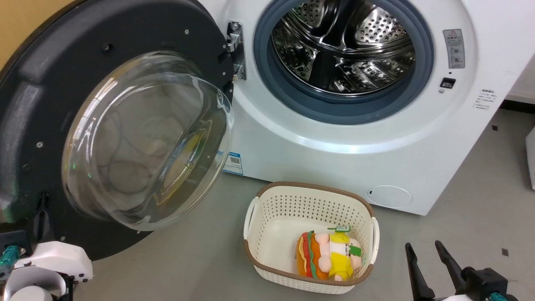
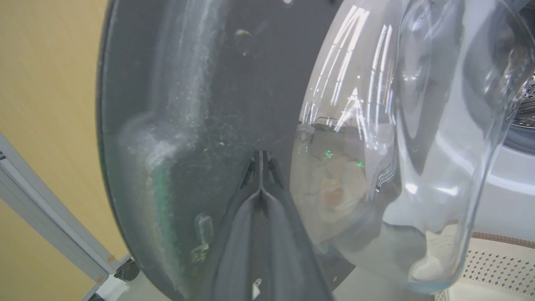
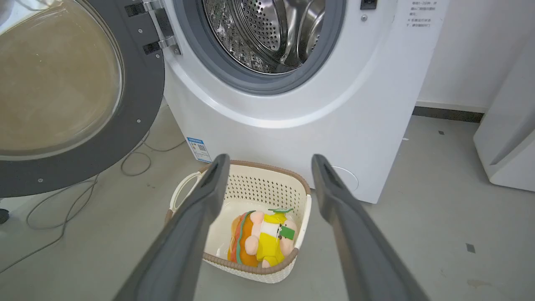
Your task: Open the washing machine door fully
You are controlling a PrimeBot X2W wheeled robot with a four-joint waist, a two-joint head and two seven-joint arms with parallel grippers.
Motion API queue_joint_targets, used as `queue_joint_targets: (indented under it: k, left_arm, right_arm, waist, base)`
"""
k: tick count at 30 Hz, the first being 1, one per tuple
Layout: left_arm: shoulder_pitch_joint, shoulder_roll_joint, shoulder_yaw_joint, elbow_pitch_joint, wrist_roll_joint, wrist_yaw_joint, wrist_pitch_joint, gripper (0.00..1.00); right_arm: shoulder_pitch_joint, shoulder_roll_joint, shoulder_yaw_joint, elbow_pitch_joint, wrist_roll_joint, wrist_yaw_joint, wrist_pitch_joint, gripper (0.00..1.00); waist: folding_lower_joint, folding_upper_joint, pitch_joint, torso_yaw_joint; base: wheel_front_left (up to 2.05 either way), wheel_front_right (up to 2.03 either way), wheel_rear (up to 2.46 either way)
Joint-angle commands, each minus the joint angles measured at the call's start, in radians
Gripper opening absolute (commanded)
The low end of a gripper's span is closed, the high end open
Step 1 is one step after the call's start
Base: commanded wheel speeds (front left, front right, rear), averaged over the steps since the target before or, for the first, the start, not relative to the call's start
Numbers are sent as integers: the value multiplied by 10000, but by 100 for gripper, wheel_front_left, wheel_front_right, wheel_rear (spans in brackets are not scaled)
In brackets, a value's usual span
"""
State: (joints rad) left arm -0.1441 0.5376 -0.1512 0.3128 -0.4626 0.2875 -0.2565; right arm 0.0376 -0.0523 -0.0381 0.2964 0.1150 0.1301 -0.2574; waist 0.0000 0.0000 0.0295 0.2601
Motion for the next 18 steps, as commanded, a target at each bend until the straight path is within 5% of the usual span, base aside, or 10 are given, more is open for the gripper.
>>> queue_joint_targets:
  k: [1,18]
  left_arm:
    - [-98,-127,159,83,103,-30,-52,0]
    - [2657,-2121,1458,-1714,1380,-68,-53,0]
  right_arm:
    - [-57,20,9,-12,-24,6,-44,100]
    - [214,20,89,-150,-29,6,-44,100]
  waist:
    - [0,0,20,-71]
    - [0,0,-501,-269]
  base:
    - [0,0,0]
    - [0,0,0]
